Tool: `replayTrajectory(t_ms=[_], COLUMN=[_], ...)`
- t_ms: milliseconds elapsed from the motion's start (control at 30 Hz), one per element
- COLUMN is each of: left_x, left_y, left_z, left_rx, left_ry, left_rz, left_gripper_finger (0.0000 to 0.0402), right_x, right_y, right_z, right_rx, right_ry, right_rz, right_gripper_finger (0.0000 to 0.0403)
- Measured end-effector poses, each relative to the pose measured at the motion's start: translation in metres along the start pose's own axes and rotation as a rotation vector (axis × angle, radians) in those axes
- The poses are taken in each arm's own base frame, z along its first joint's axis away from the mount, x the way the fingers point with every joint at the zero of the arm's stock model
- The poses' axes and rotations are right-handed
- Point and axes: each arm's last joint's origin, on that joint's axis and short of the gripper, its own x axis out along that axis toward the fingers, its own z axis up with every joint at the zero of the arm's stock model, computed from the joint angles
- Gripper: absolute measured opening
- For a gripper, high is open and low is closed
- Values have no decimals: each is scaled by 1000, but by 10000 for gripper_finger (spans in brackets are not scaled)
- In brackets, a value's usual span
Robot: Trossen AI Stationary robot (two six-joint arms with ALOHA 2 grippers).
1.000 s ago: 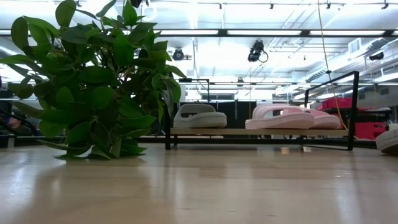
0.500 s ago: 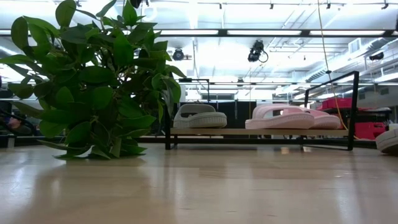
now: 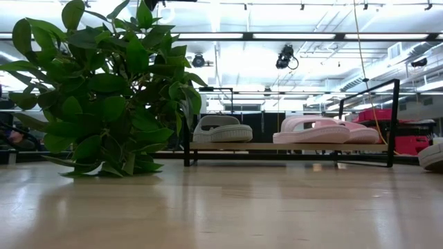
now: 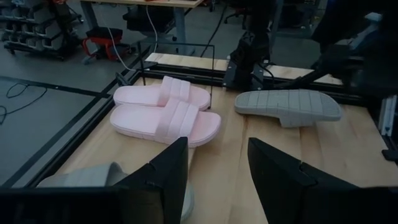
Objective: Pick and place slides into the shelf
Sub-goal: Put the gray slide on the shelf
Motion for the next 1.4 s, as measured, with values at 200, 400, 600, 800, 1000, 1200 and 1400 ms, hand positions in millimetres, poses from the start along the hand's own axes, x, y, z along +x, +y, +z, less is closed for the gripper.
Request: replayTrajectory(t_ms=[200, 400, 600, 800, 1000, 1200, 1400], left_x=[2, 4, 6, 6, 6, 6, 6], left_y=[4, 9, 16, 16, 16, 16, 16], left_z=[0, 0, 0, 0, 0, 0, 0], left_rx=[-3, 6, 2, 12, 15, 17, 17], left_ry=[8, 13, 23, 24, 24, 22, 22], left_rz=[18, 36, 64, 63, 65, 73, 75], left_gripper_finger=[172, 172, 172, 172, 172, 172, 172], right_x=[-4, 5, 14, 27, 42, 70, 92], right_y=[51, 63, 48, 54, 53, 57, 52], right_z=[-16, -34, -36, -43, -52, -55, -57], right_rx=[-332, -686, -564, -598, -580, -560, -509], right_ry=[-47, -159, -88, -106, -161, -153, -124], right_rz=[-42, -171, -284, -292, -425, -509, -662], right_gripper_finger=[362, 355, 348, 342, 340, 338, 328])
